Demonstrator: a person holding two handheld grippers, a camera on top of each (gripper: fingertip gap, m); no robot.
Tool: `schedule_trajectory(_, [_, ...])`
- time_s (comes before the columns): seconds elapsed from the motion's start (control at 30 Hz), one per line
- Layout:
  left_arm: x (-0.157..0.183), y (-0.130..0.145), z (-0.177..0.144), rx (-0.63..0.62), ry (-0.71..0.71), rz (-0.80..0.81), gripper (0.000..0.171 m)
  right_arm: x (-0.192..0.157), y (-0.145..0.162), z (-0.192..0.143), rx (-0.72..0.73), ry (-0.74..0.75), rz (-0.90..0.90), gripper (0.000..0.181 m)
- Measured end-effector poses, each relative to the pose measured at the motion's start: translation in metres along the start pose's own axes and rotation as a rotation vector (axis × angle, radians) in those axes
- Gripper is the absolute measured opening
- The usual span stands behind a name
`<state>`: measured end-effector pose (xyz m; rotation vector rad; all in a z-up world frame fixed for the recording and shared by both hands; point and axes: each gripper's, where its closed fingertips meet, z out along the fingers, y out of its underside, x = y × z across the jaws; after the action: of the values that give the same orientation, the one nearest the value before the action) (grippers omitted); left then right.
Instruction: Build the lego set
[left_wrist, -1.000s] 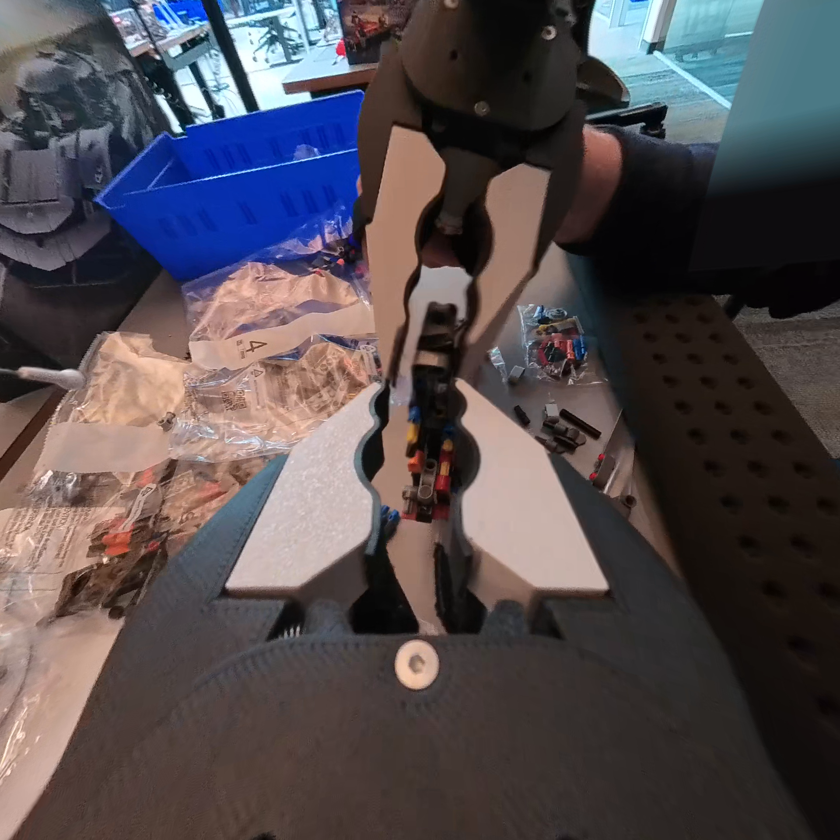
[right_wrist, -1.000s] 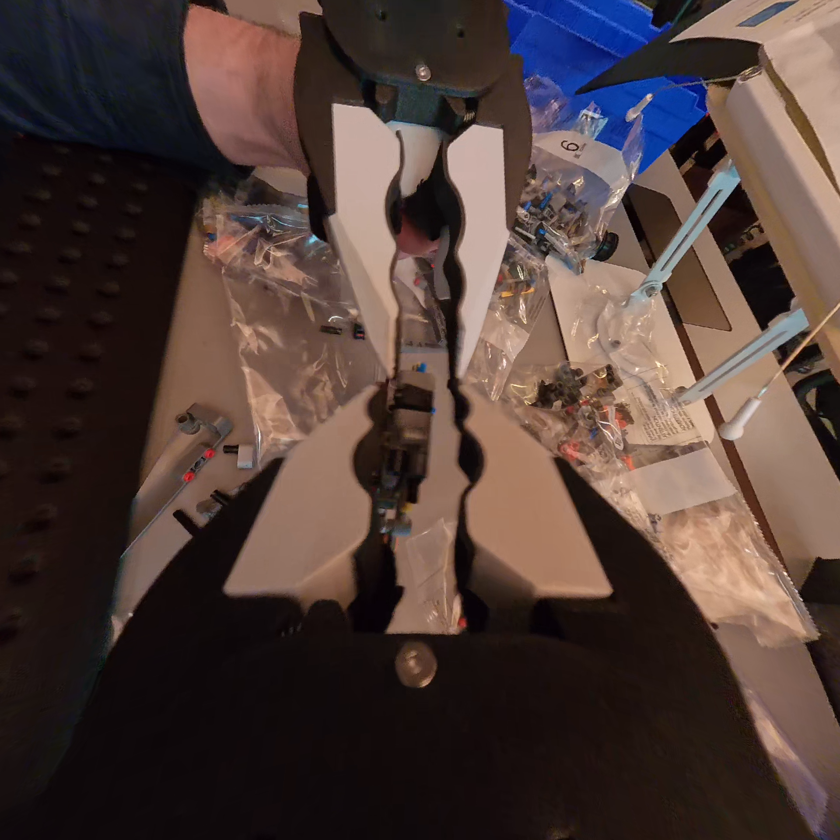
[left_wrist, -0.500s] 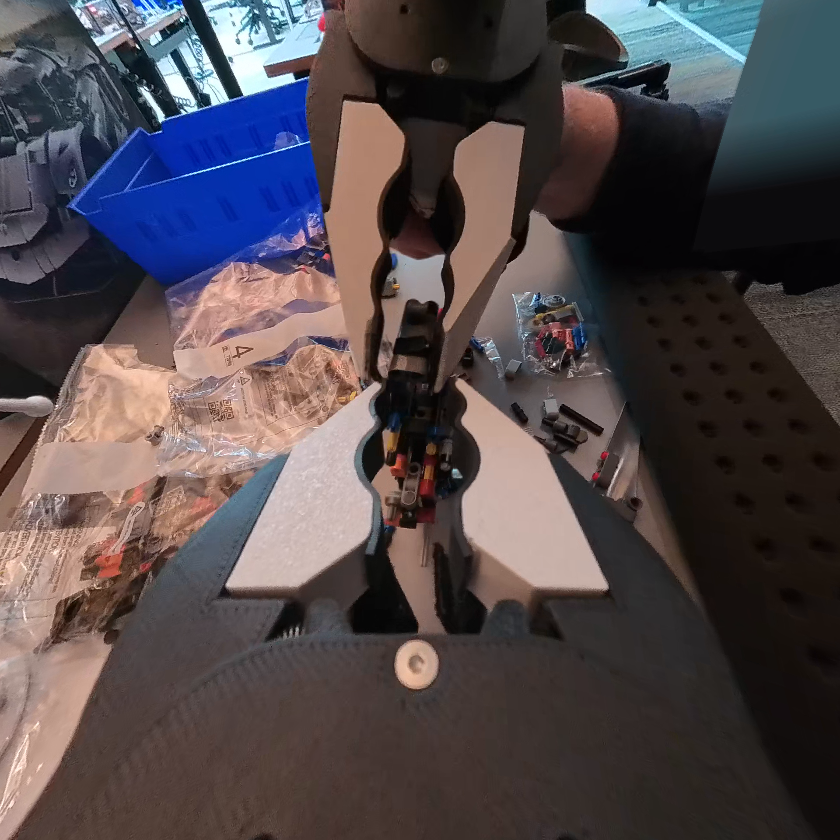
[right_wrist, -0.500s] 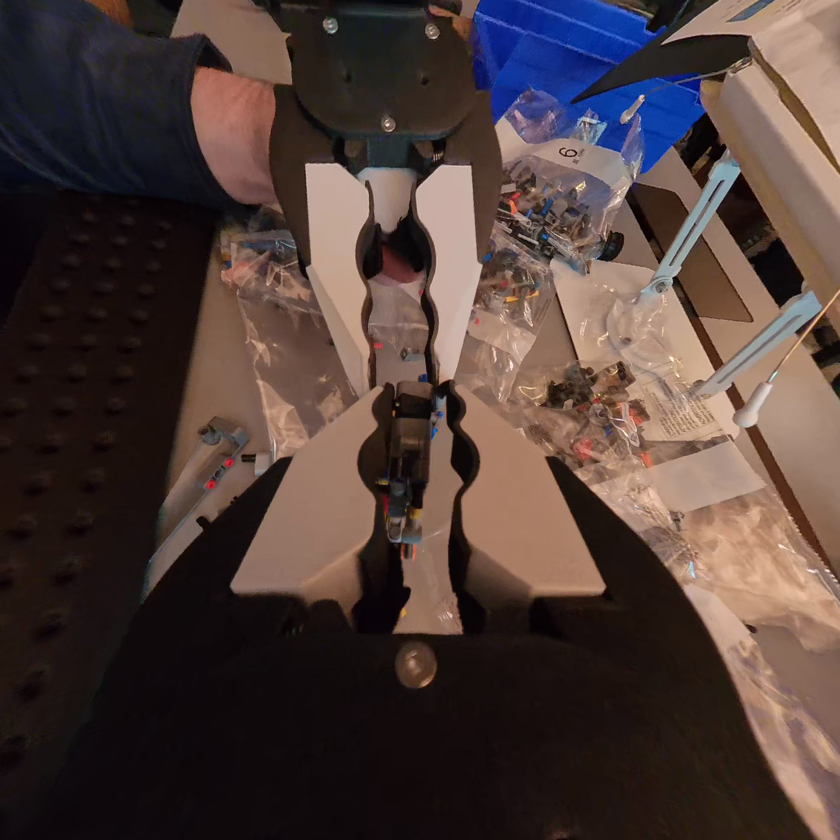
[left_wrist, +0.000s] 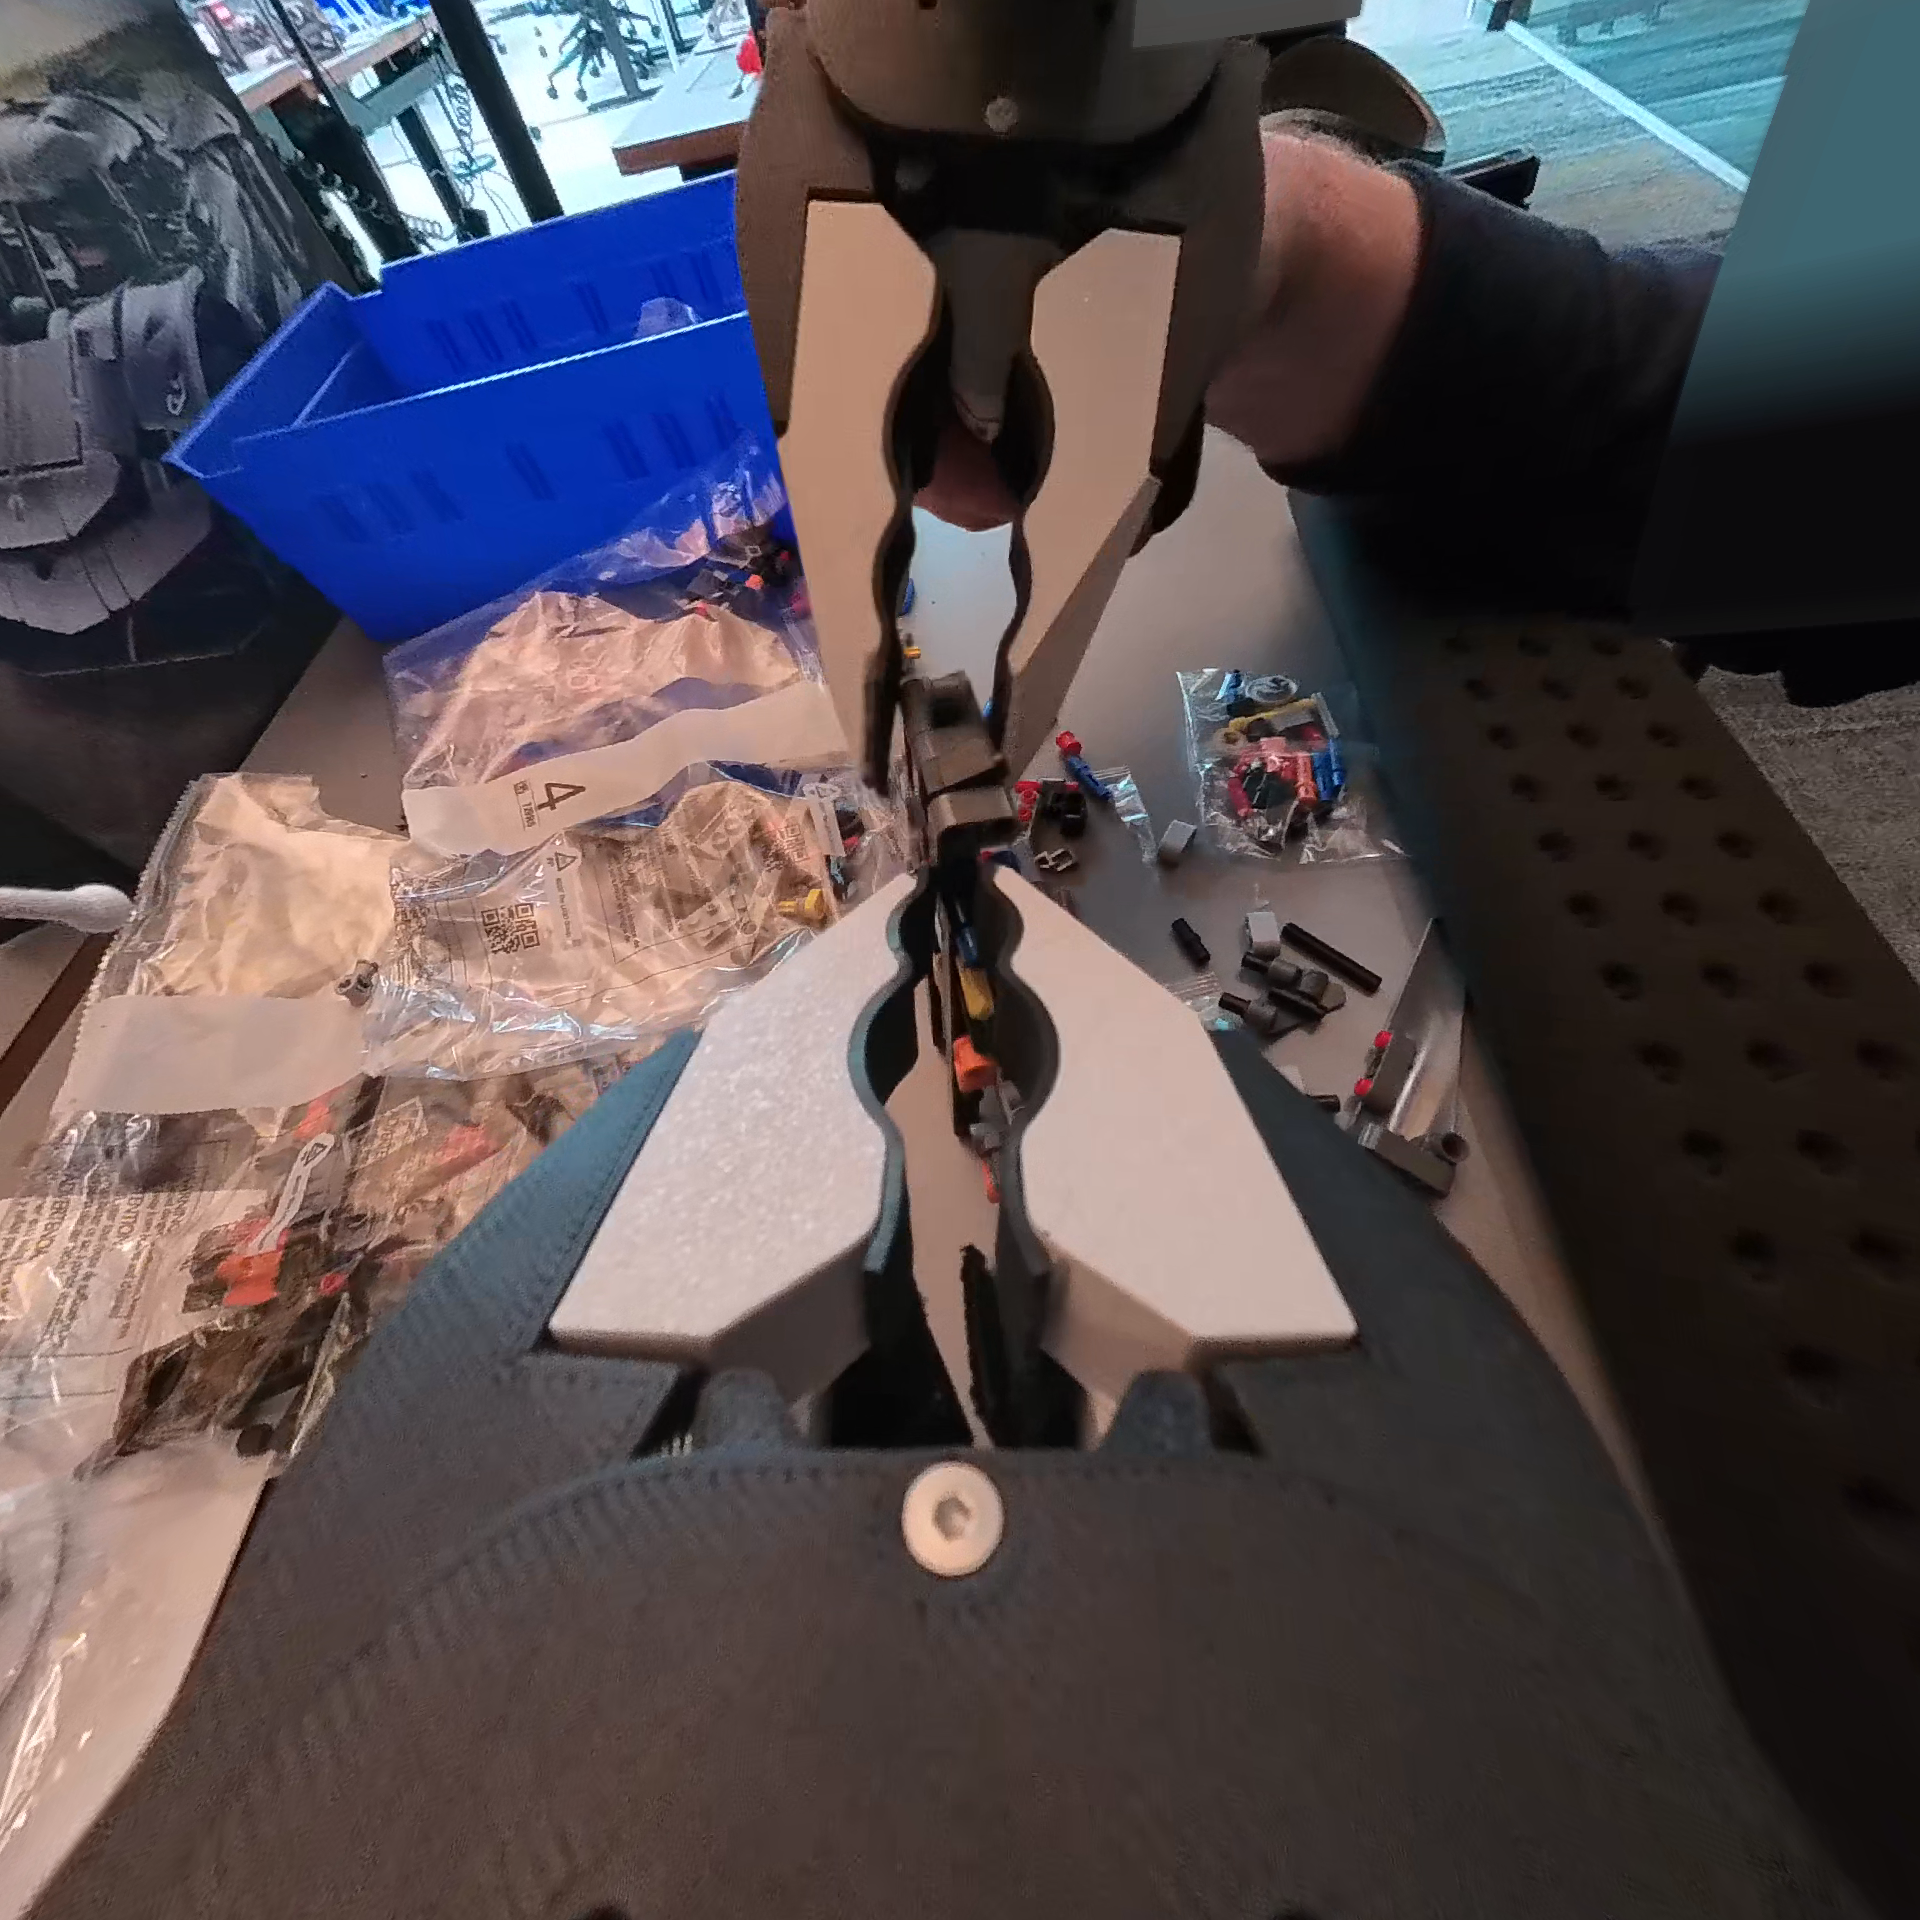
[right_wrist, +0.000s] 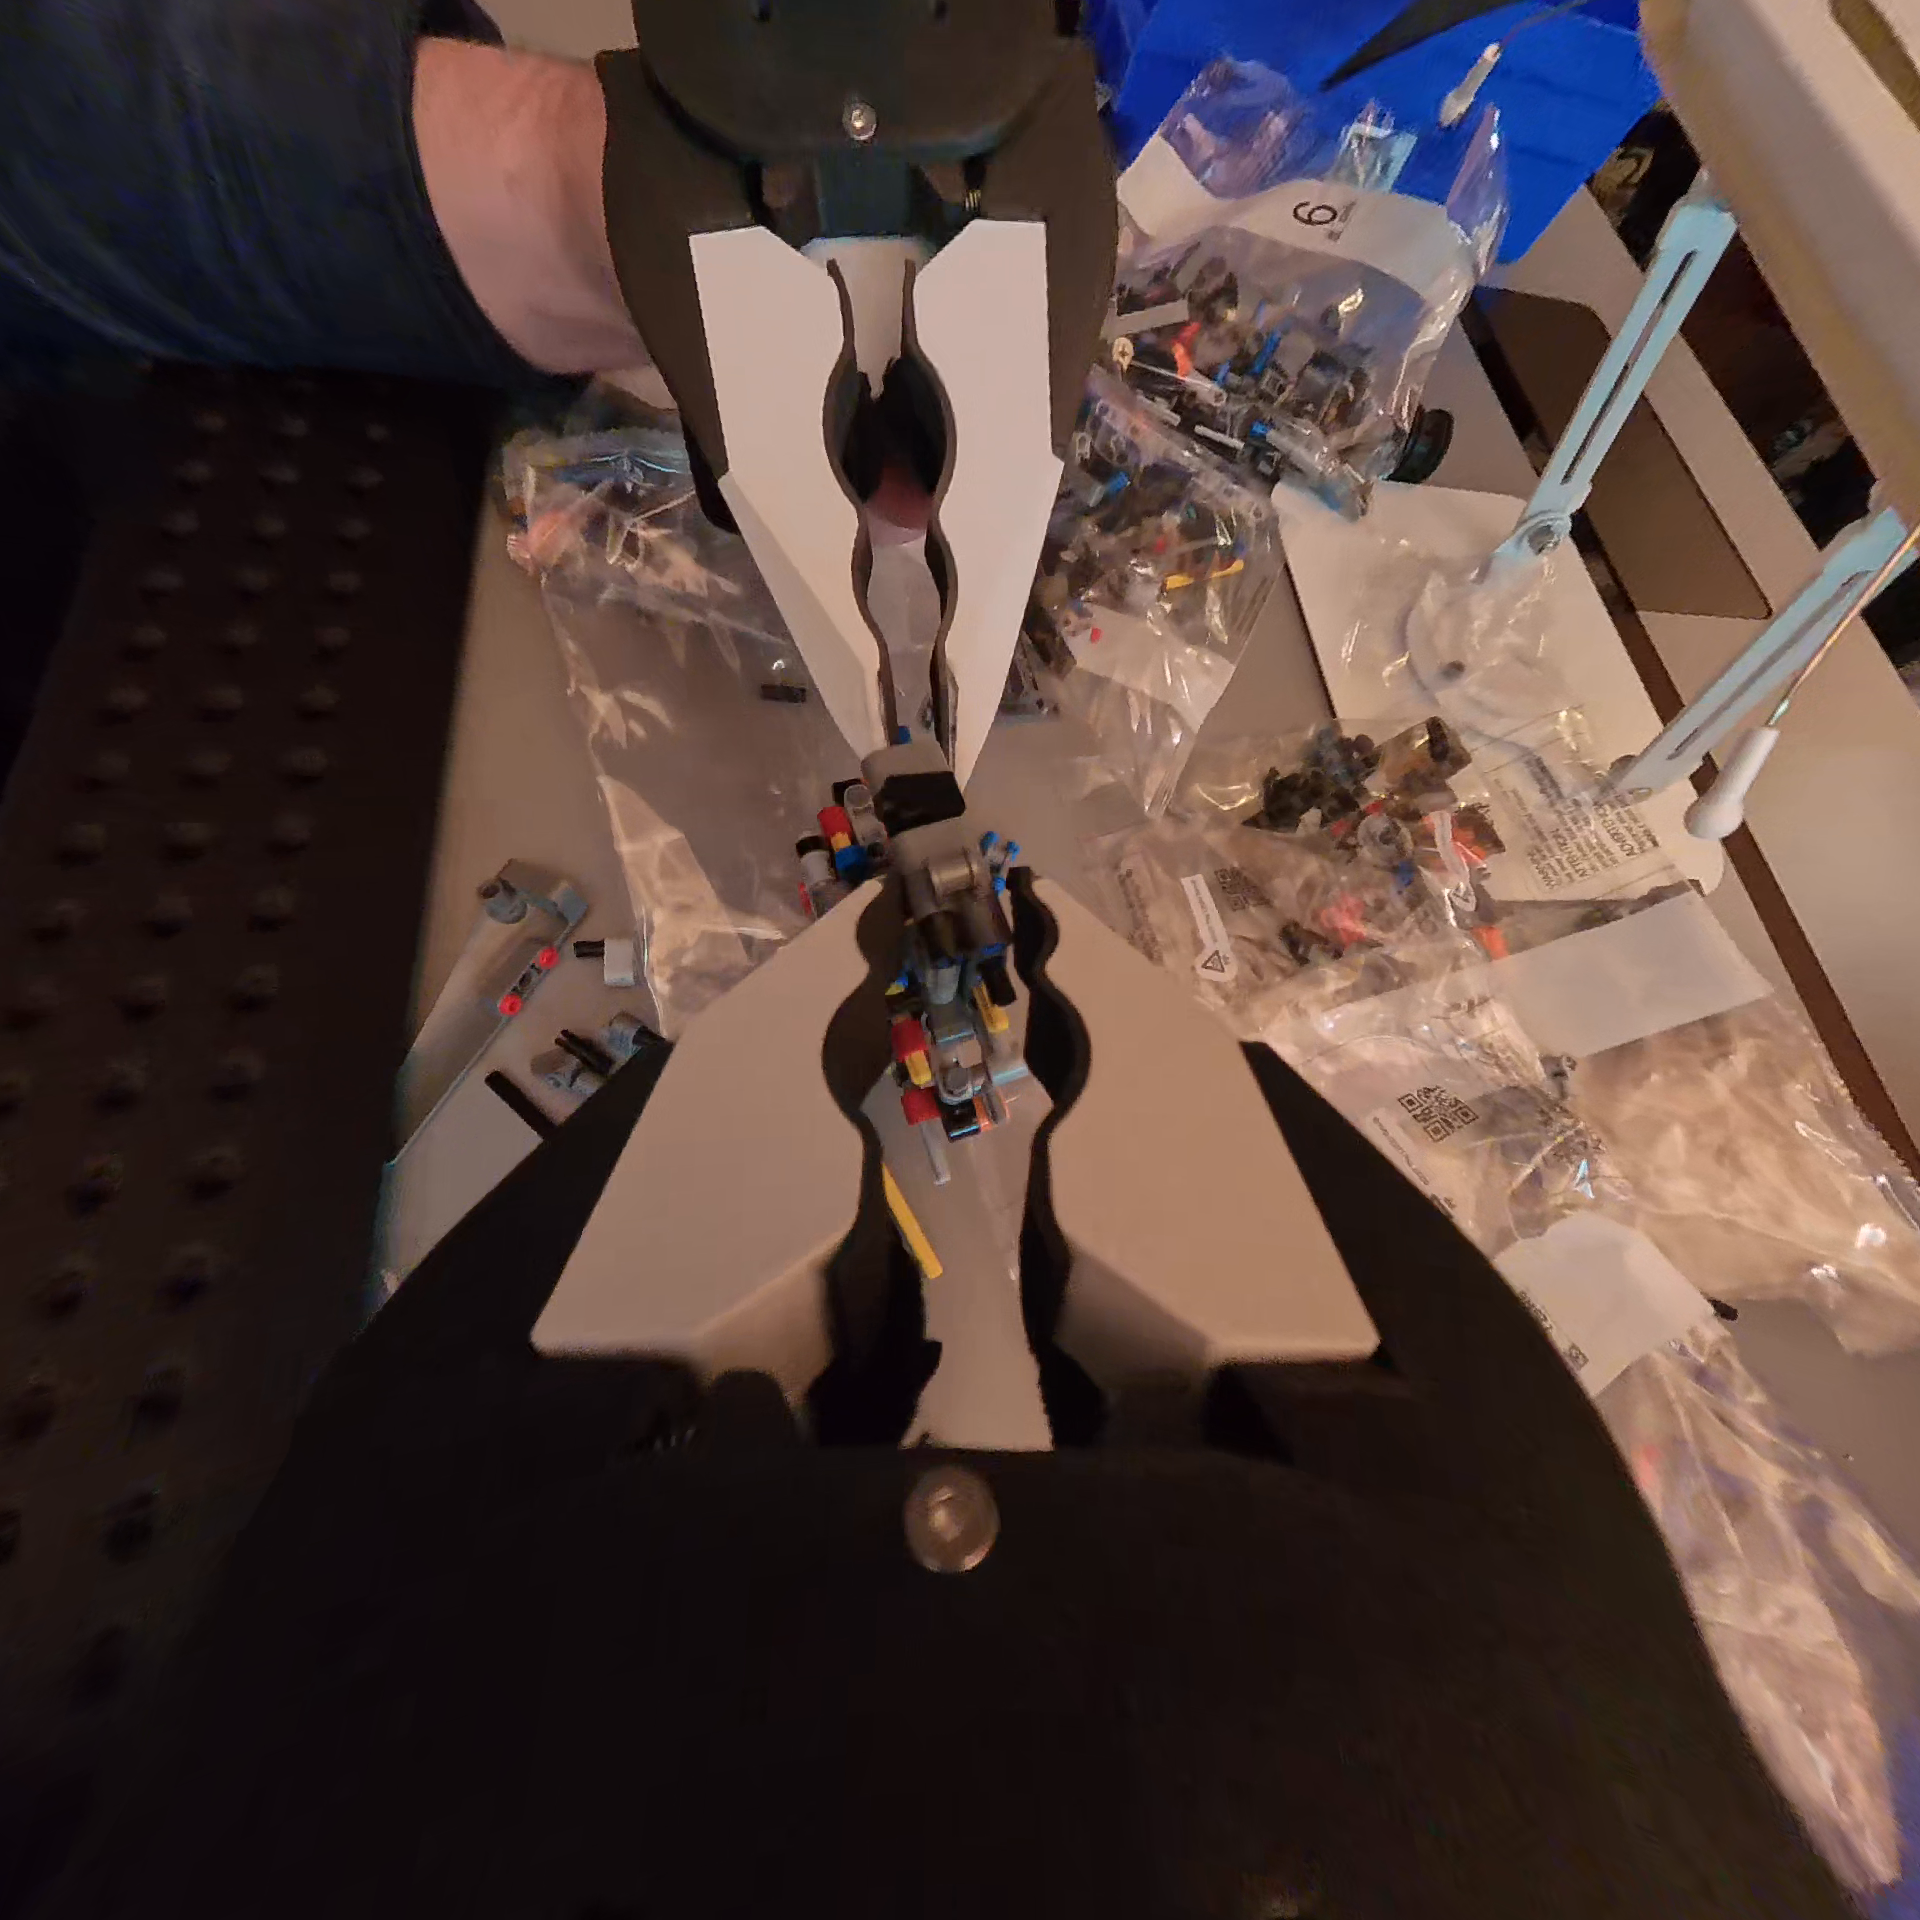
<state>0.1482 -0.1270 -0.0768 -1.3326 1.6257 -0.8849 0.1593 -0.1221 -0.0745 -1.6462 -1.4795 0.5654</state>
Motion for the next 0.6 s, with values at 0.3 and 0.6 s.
schedule_trajectory(0.3, [0.006,-0.005,0.002,-0.016,-0.014,0.066,0.027,-0.004,-0.007,0.010,-0.014,0.024,-0.062,0.014])
schedule_trajectory(0.6, [0.008,-0.001,0.000,-0.036,-0.006,0.098,0.016,-0.012,-0.012,0.011,-0.003,0.019,-0.133,0.013])
